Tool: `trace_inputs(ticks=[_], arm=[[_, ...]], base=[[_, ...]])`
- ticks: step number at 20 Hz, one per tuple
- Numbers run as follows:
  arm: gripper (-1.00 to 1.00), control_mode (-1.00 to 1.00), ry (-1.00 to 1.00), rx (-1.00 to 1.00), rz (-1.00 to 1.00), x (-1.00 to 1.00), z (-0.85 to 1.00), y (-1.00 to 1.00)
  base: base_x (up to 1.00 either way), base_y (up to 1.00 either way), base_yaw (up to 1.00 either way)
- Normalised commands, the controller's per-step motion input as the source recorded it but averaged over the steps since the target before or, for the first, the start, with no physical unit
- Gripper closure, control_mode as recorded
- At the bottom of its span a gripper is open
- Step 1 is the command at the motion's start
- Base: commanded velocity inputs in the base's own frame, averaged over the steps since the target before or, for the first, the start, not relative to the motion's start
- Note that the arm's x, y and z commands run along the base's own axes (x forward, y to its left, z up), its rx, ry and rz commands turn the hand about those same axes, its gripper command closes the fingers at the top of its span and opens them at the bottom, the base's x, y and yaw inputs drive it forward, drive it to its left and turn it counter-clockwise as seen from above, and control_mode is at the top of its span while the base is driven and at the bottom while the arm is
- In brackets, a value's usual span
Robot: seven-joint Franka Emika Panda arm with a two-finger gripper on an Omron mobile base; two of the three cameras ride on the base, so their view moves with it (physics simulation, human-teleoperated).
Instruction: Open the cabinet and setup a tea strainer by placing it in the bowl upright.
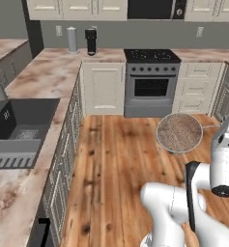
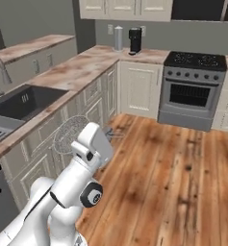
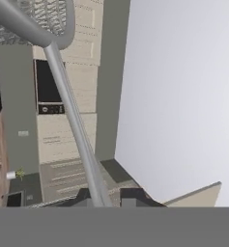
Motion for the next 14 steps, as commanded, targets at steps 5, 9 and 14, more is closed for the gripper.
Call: trace_inputs(ticks=[5,9,14], arm=[[1.00,1.00,0.00,0.00,0.00,0.00,0.00,0.00],[1.00,1.00,0.00,0.00,0.00,0.00,0.00,0.00],[1.00,1.00,0.00,0.00,0.00,0.00,0.00,0.00]], base=[[1.00,0.11,-0.18],[1.00,0.00,-0.23],[1.00,0.00,-0.24]])
